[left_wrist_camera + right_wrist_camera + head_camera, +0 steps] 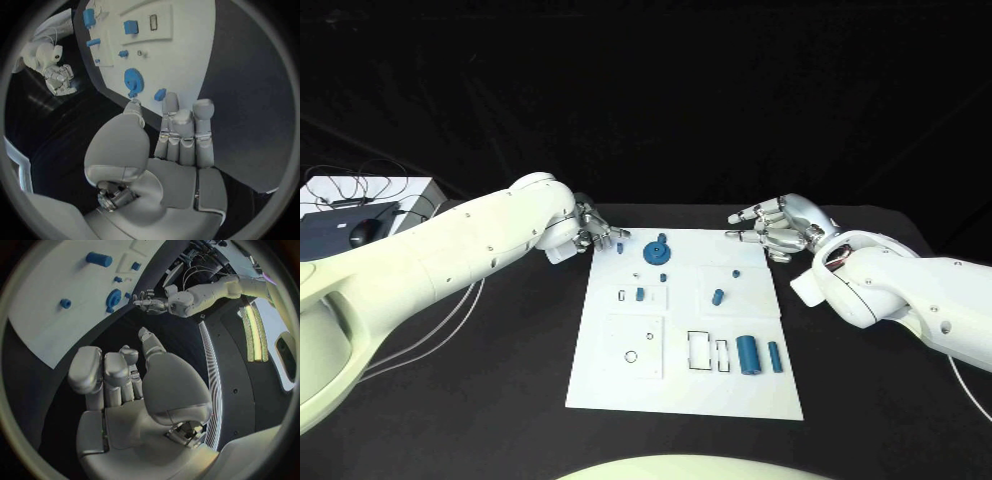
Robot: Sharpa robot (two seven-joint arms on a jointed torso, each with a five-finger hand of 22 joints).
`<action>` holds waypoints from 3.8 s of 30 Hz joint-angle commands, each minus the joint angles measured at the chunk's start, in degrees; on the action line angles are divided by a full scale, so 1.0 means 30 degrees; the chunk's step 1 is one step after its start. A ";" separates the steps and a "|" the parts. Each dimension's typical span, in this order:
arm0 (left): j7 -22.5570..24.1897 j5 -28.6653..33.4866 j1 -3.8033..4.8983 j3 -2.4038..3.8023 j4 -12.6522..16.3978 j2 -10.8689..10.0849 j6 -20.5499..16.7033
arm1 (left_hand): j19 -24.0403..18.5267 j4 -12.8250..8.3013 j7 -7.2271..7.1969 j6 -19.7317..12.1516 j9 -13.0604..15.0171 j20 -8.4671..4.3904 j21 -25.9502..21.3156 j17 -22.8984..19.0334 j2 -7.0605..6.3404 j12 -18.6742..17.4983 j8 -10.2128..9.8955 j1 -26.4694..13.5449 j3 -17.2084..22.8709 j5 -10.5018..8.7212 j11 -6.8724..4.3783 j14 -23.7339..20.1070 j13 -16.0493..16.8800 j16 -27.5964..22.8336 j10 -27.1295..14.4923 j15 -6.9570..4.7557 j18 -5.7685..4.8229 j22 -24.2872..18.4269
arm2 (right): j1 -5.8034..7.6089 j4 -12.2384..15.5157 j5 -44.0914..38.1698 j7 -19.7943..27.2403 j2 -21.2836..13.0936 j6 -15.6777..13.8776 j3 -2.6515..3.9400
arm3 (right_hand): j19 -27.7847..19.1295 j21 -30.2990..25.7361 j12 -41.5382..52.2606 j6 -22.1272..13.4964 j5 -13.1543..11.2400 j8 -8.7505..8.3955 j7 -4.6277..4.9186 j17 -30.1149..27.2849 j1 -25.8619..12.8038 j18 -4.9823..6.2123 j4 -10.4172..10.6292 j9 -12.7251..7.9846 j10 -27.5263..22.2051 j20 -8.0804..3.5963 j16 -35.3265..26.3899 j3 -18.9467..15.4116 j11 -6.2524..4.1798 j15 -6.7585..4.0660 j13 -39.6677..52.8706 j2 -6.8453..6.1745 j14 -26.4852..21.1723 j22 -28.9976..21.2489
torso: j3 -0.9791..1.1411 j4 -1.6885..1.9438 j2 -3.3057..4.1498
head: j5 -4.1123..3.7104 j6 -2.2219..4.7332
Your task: Assemble the parts on the task board
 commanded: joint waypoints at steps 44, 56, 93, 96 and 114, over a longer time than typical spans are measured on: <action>0.0712 -0.0296 0.0266 -0.0362 -0.2367 0.1454 0.1425 | 0.0213 -0.0964 -0.0224 -0.0657 0.3368 -0.0107 0.0475 0.0455 0.0807 0.1261 0.1205 0.0101 -0.0028 0.0157 -0.0220 0.0121 0.0106 0.0540 -0.0353 -0.0210 -0.0093 0.0738 | 0.0114 0.0339 -0.0078 0.0135 -0.0012 -0.0114 0.0033 | -0.0125 -0.0149 -0.0079 -0.0014 0.0216 0.0031 0.0104 -0.0038 -0.0134 0.0345 -0.0103 0.0013 -0.0110 -0.0041 -0.0105 -0.0043 0.0040 -0.0073 -0.0031 0.0010 0.0031 0.2509 | -0.0008 -0.0037 0.0039 | -0.0262 -0.0116; 0.0915 0.0013 0.0256 -0.0399 -0.2745 0.1646 0.1556 | 0.0172 -0.1477 -0.0175 -0.0639 0.3309 -0.0083 0.0383 0.0395 0.1177 0.1273 0.0990 0.0316 -0.0007 0.0162 -0.0192 0.0042 0.0077 0.0520 -0.0415 -0.0180 -0.0084 0.0761 | 0.0170 0.0404 -0.0072 0.0225 -0.0006 -0.0219 0.0039 | -0.0164 -0.0294 -0.0152 -0.0015 0.0204 0.0035 0.0105 -0.0110 -0.0147 0.0359 -0.0100 0.0014 -0.0165 -0.0037 -0.0178 -0.0042 0.0041 -0.0071 -0.0079 -0.0003 0.0015 0.2478 | -0.0011 -0.0041 0.0041 | -0.0309 -0.0196; 0.1204 0.0499 0.0239 -0.0595 -0.3016 0.1780 0.2152 | 0.0130 -0.2474 -0.0233 -0.0451 0.3217 -0.0085 0.0309 0.0388 0.1270 0.1299 0.0651 0.0995 0.1733 0.0154 -0.0241 -0.0093 0.0046 0.0629 -0.0521 -0.0202 -0.0114 0.0940 | 0.0227 0.0398 -0.0085 0.0129 0.0057 -0.0169 0.0048 | -0.0136 -0.0235 -0.0102 0.0007 0.0203 0.0037 0.0102 -0.0065 -0.0138 0.0347 -0.0107 0.0015 -0.0129 -0.0044 -0.0152 -0.0004 0.0035 -0.0076 -0.0059 0.0017 0.0041 0.2496 | -0.0019 -0.0007 0.0026 | -0.0396 -0.0424; 0.1227 0.0613 0.0239 -0.0596 -0.3018 0.1769 0.2120 | 0.0123 -0.2614 -0.0247 -0.0444 0.3166 -0.0093 0.0311 0.0391 0.1482 0.1276 0.0571 0.1202 0.2003 0.0124 -0.0255 -0.0104 0.0034 0.0633 -0.0534 -0.0217 -0.0124 0.0961 | 0.0227 0.0390 -0.0087 0.0127 0.0068 -0.0157 0.0048 | -0.0136 -0.0235 -0.0102 0.0007 0.0203 0.0037 0.0102 -0.0065 -0.0138 0.0347 -0.0107 0.0015 -0.0129 -0.0044 -0.0152 -0.0004 0.0035 -0.0076 -0.0059 0.0017 0.0041 0.2496 | -0.0017 -0.0009 0.0029 | -0.0394 -0.0429; 0.1549 0.1447 0.0239 -0.0596 -0.3118 0.1754 0.2358 | -0.0070 -0.4405 -0.0288 -0.0621 0.2905 -0.0061 0.0203 0.0424 0.1393 0.1092 0.0059 0.1385 0.7622 0.0046 -0.0245 -0.0303 -0.0046 0.0701 -0.0699 -0.0204 -0.0153 0.1175 | 0.0227 0.0334 -0.0115 0.0076 0.0123 -0.0071 0.0048 | -0.0136 -0.0235 -0.0102 0.0007 0.0203 0.0037 0.0102 -0.0065 -0.0138 0.0347 -0.0107 0.0015 -0.0129 -0.0044 -0.0152 -0.0004 0.0035 -0.0076 -0.0059 0.0017 0.0041 0.2496 | -0.0011 -0.0008 0.0019 | -0.0403 -0.0496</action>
